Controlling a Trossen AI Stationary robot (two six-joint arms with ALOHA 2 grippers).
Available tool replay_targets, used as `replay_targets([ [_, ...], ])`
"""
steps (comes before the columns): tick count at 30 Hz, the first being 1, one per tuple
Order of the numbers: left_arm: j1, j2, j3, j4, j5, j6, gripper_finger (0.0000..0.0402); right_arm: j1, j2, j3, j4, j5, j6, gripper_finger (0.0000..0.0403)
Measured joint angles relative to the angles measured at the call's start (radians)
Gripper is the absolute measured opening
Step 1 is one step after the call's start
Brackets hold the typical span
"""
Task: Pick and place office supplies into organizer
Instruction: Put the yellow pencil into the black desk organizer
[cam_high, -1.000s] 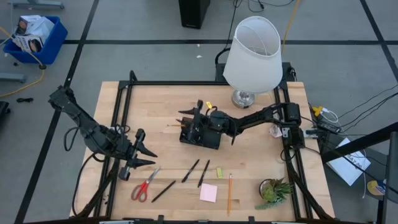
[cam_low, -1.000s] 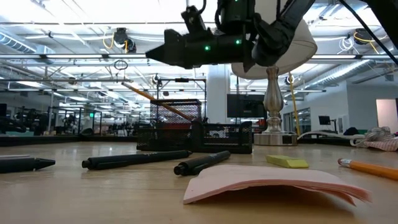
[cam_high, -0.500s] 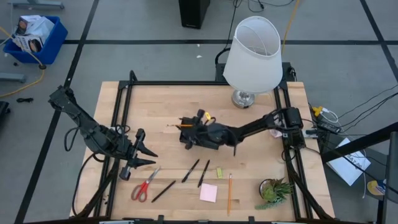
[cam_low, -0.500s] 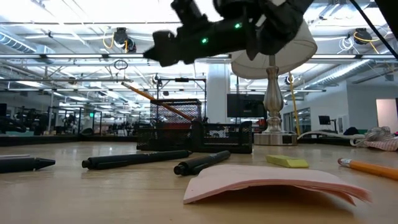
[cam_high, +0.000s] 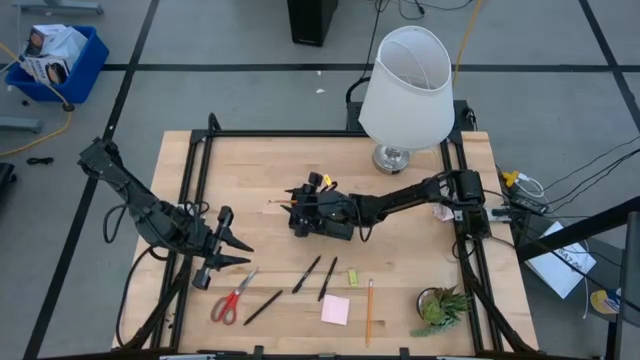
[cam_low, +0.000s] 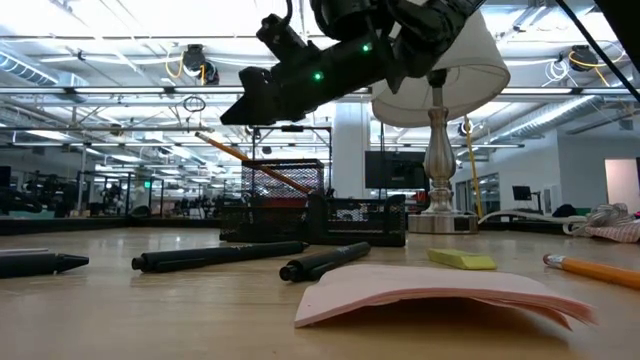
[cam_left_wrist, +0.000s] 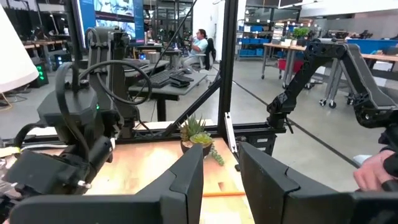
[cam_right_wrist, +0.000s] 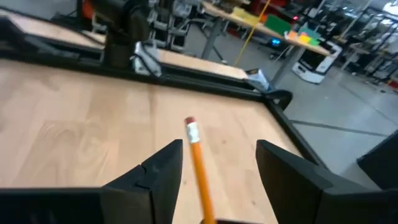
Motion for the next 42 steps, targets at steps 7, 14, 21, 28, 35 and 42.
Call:
replay_targets([
  [7, 0.0, 0.0, 0.0, 0.014, 0.0, 0.003, 0.0106, -0.014, 0.007, 0.001, -0.002, -0.072, 0.024, 0.0214],
  [14, 0.0, 0.0, 0.0, 0.013, 0.0, 0.004, 0.0106, -0.025, 0.051, 0.031, -0.01, -0.124, 0.017, 0.0209],
  [21, 0.001, 0.006, 0.0, 0.012, 0.001, 0.002, 0.0106, -0.033, 0.09, 0.084, -0.023, -0.095, -0.007, 0.0209],
  [28, 0.002, 0.007, 0.0, 0.014, 0.001, 0.0, 0.0106, -0.06, 0.119, 0.081, -0.03, -0.093, 0.011, 0.0208],
  [35, 0.004, 0.007, 0.0, 0.018, 0.001, 0.003, 0.0106, -0.064, 0.13, 0.082, -0.016, -0.098, 0.046, 0.0183],
  [42, 0.009, 0.008, 0.0, 0.018, 0.001, 0.003, 0.0106, -0.072, 0.13, 0.082, 0.029, -0.131, 0.054, 0.0059],
])
